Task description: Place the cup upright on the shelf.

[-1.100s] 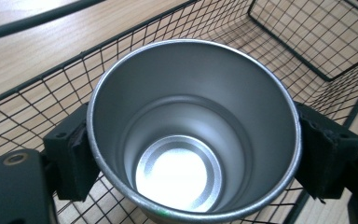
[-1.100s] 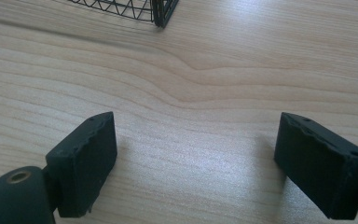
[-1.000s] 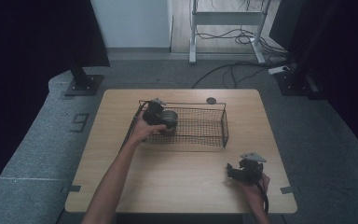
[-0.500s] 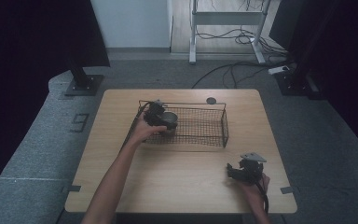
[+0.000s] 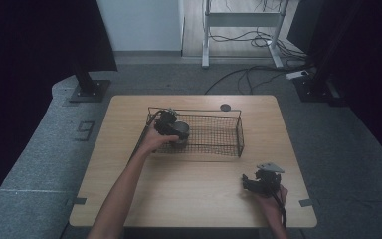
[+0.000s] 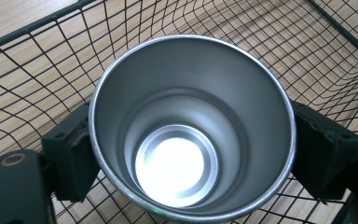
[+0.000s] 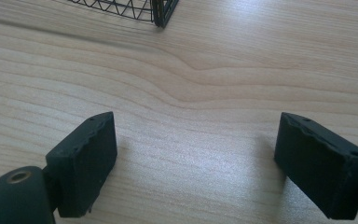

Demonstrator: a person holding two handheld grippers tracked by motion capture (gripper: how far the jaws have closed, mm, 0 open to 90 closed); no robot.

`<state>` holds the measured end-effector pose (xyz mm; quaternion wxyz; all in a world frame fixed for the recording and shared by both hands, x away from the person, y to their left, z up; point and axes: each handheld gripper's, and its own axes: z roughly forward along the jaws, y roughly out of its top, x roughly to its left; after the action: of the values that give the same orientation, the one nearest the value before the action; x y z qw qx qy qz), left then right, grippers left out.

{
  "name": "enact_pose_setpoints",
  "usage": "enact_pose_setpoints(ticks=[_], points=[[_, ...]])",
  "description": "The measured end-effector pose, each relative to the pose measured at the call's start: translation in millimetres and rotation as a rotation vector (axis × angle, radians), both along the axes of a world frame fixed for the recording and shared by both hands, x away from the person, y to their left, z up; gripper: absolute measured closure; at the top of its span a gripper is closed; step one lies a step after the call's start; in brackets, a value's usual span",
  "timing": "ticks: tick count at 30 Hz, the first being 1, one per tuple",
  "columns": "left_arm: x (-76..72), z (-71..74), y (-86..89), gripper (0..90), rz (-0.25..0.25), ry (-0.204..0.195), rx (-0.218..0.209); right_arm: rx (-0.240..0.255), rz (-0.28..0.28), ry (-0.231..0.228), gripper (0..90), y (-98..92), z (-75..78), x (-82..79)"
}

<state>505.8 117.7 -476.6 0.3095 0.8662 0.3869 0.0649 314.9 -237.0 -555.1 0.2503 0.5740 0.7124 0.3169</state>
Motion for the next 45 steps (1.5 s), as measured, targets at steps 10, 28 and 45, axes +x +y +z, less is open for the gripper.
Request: enact_pose_setpoints(ticks=[10, 28, 45], points=[[-0.6, 2.5, 1.4, 11.3, 0.008, -0.002, -0.002, 0.000, 0.000, 0.000, 12.9, 0.0, 0.0, 0.0], [-14.0, 32.1, 16.2, 9.5, 0.016, -0.094, -0.086, 0.000, 0.001, 0.000, 13.0, 0.0, 0.0, -0.1], [-72.2, 50.8, 43.3, 10.0, -0.024, -0.207, -0.192, 0.000, -0.003, 0.001, 13.0, 0.0, 0.1, -0.1]])
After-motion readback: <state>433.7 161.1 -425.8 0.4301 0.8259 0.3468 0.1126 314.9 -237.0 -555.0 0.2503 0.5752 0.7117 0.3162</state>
